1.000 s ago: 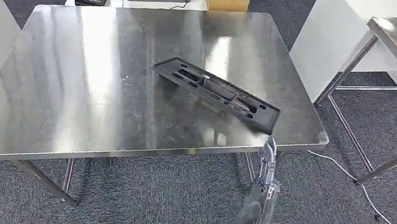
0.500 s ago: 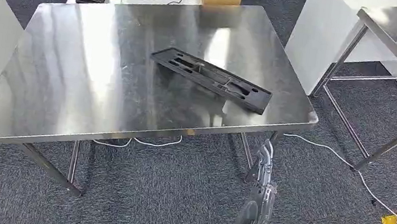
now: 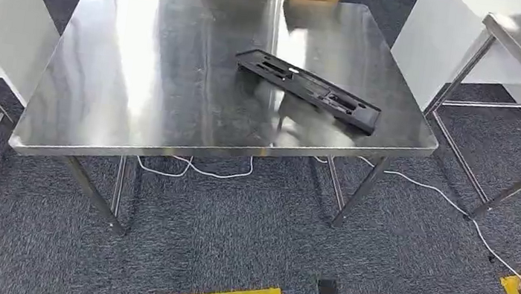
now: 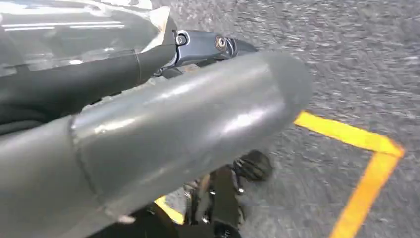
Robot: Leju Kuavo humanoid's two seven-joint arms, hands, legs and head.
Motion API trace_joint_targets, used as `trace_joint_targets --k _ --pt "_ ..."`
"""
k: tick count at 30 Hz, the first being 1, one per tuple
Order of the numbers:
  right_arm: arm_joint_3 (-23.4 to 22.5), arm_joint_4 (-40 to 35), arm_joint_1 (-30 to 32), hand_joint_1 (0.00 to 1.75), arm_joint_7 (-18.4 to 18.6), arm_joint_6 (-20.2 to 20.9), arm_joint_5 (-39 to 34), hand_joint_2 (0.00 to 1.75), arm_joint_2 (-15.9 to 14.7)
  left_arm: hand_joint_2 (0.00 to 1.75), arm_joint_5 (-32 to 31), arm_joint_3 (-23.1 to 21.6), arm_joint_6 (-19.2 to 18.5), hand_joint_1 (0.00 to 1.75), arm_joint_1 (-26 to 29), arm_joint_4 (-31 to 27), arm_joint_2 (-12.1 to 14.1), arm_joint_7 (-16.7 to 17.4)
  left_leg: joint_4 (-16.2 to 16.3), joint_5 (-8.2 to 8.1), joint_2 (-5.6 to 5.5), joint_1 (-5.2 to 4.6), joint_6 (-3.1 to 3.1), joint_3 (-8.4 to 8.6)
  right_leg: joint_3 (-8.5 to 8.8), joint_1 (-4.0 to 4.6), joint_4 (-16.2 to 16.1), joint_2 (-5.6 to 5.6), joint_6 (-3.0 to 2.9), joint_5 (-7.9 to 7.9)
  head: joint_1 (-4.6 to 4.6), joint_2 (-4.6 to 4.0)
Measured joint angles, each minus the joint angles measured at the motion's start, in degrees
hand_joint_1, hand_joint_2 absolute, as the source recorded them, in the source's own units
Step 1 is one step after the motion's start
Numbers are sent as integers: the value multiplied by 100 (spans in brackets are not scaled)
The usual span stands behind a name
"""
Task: Take the parts from the cabinet and place them on the table.
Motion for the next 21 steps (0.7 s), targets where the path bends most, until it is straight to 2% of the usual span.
trace_joint_targets --k 1,2,3,4,5,6,7,9,10,11,12,13,14,15,16,17,18,19,20,21 --pt "-172 226 58 0 294 -35 -100 0 -13 0 -51 -18 35 0 8 0 0 44 4 64 4 -32 12 -53 60 17 162 7 55 70 -7 2" --pt "-314 431 114 0 606 -110 -56 0 -20 0 -75 -31 68 0 12 0 0 92 11 128 3 -65 18 -131 222 38 81 9 104 234 0 0" --pt "-393 610 164 0 860 -186 49 0 -31 0 -96 -33 116 0 19 0 0 131 12 188 2 -90 19 -208 502 79 -209 10 131 429 0 0" --pt "-403 779 195 0 1081 -249 184 0 -52 0 -94 -33 156 0 27 0 -4 149 12 247 1 -115 15 -273 869 120 -696 11 76 513 -2 0" --pt "-403 883 202 0 1183 -271 287 0 -85 0 -85 -35 184 0 23 2 -24 164 18 305 22 -109 7 -301 1303 180 -1300 9 -42 433 -9 0" --pt "-403 962 200 0 1248 -284 381 0 -103 0 -70 -33 232 0 29 2 -42 204 31 338 31 -142 -26 -322 1737 234 -1856 8 -124 339 0 0" --pt "-401 1040 186 0 1318 -302 504 0 -103 0 -79 -33 304 0 38 2 -57 309 28 390 74 -144 -54 -329 1721 250 -2035 2 -168 284 -20 0" --pt "-362 1193 198 0 1353 -335 709 0 -111 0 -147 -35 411 0 57 4 -74 464 -6 504 97 -124 -99 -326 1657 282 -2003 12 -239 355 -28 0" --pt "-333 1246 229 0 1320 -337 759 0 -116 0 -168 -35 433 0 83 4 -81 468 5 542 86 -148 -127 -347 1609 160 -2044 -1 -288 448 -39 0" --pt "-312 1298 216 0 1272 -374 827 0 -120 0 -175 -37 435 0 92 4 -81 468 111 335 42 -108 -177 -422 1558 130 -2037 -59 -305 505 -24 0" --pt "-292 1315 211 0 1243 -422 884 0 -118 0 -182 -37 433 0 103 9 -83 468 357 -89 36 -72 -225 -489 1480 113 -2036 -53 -417 587 -42 0" --pt "-250 1335 192 0 1220 -442 954 0 -114 0 -208 -37 431 0 109 13 -85 466 775 -527 24 -29 -280 -565 1391 117 -2035 -56 -435 664 -79 0" --pt "-214 1348 160 0 1213 -448 1006 0 -103 0 -230 -39 429 0 106 13 -85 461 1113 -768 24 -1 -317 -624 1325 117 -2032 -56 -431 721 -72 0" --pt "-163 1379 93 0 1206 -457 1065 0 -94 0 -247 -39 426 0 99 13 -81 451 1573 -939 26 52 -390 -661 1209 110 -2022 -67 -401 809 -74 0" --pt "-135 1398 41 0 1202 -461 1104 0 -88 0 -279 -42 424 0 95 13 -76 448 1769 -851 26 96 -434 -632 1125 93 -1999 -76 -375 869 -77 0" --pt "-104 1412 -19 0 1202 -474 1137 0 -72 0 -306 -46 420 0 91 13 -66 448 1788 -598 27 145 -479 -521 1049 67 -1947 -79 -330 925 -75 0" --pt "-64 1420 -67 0 1202 -492 1183 0 -63 0 -352 -65 416 0 85 13 -61 448 1591 -320 29 198 -535 -296 904 27 -1867 -82 -295 967 -79 0" --pt "-30 1427 -97 0 1202 -509 1231 0 -46 0 -365 -79 413 0 78 13 -53 448 1262 -176 30 239 -586 -21 794 -8 -1775 -79 -253 994 -81 2" --pt "1 1433 -138 0 1202 -525 1266 0 -39 0 -411 -92 403 0 68 13 -50 448 781 -233 26 288 -638 341 704 2 -1664 -80 -221 1010 -85 0" --pt "29 1436 -149 0 1206 -540 1282 0 -31 0 -463 -138 385 0 54 20 -57 448 322 -534 -1 243 -685 643 593 12 -1571 -75 -188 1031 -120 0"
